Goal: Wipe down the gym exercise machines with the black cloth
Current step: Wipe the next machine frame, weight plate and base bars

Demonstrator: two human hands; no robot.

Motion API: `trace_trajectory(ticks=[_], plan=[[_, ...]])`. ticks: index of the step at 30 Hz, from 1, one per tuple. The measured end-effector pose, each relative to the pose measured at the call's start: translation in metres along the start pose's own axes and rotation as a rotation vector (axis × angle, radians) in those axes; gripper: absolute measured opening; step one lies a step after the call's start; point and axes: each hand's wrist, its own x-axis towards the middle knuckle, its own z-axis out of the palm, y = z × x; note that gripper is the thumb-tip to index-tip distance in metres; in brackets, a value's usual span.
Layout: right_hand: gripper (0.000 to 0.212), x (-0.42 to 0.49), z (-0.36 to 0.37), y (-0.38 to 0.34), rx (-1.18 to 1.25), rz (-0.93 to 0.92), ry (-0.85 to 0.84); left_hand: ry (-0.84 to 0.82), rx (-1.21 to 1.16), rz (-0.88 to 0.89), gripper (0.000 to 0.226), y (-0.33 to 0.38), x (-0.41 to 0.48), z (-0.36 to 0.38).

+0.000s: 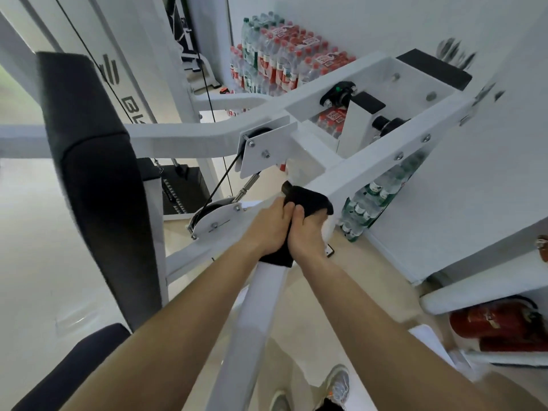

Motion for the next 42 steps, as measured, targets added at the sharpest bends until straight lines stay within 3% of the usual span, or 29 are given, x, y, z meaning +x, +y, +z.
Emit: trace_trajectory(ticks=[6,13,19,22,28,33,38,42], plan=[[0.072,-0.014,-0.010,0.011,-0.254,-0.263,0.027,0.121,-0.016,0.166,0.039,-0.018,-0.013,0.013],[0.068,0.033,-0.046,0.004,-0.829,-0.464,0.154,0.088,0.251,0.121,0.045,0.018,0.020,0.018],[0.069,0.096,-0.075,-0.031,-1.140,-0.581,-0.009,0.216,0.371,-0.016,0.031,0.048,0.048,0.027],[0.073,0.121,-0.072,-0.047,-1.197,-0.589,-0.094,0.280,0.350,-0.120,0.031,0.058,0.063,0.032],[0.077,0.177,-0.056,-0.085,-1.145,-0.578,-0.352,0.447,-0.017,-0.326,0.037,0.078,0.112,0.024],[0.060,0.223,-0.059,-0.102,-0.955,-0.545,-0.576,0.560,-0.264,-0.434,0.038,0.094,0.152,0.029],[0.058,0.238,-0.085,-0.101,-1.054,-0.628,-0.744,0.388,-0.058,-0.409,0.039,0.097,0.142,0.036],[0.056,0.236,-0.101,-0.092,-1.192,-0.755,-0.710,0.341,0.072,-0.452,0.042,0.100,0.137,0.049]])
